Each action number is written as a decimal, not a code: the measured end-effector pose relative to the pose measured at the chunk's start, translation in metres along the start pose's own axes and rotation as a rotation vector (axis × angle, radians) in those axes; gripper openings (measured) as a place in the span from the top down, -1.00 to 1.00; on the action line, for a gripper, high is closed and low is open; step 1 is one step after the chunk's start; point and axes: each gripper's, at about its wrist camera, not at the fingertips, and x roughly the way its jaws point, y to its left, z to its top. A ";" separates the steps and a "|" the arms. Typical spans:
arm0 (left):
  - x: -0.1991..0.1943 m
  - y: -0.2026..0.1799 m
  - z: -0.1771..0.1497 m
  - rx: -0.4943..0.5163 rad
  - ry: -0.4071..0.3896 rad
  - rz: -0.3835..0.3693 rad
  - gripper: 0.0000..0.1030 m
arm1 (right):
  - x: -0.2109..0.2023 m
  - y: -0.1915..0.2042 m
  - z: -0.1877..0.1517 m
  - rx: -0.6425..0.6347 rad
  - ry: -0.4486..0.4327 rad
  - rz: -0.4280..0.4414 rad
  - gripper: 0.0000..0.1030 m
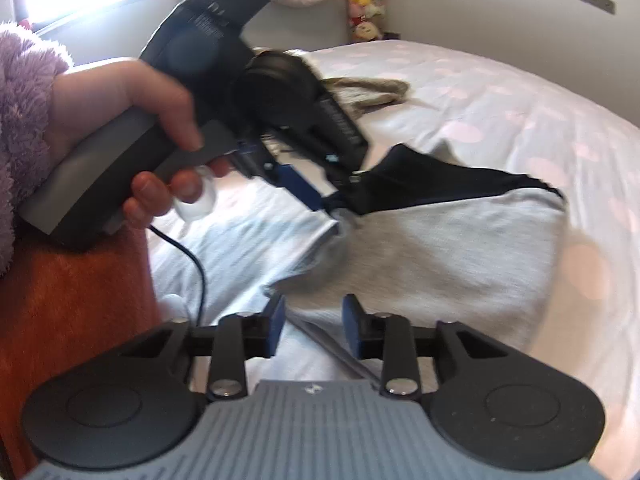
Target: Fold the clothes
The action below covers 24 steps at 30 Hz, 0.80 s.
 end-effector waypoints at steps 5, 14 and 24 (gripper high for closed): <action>-0.001 -0.001 0.001 -0.001 -0.015 0.000 0.24 | -0.015 -0.025 -0.012 0.048 0.042 -0.130 0.18; 0.008 -0.005 0.002 0.007 -0.002 0.025 0.48 | -0.007 -0.033 -0.027 0.038 0.212 -0.199 0.50; 0.006 -0.002 0.002 -0.012 -0.008 0.018 0.42 | -0.006 -0.039 -0.034 0.088 0.234 -0.187 0.69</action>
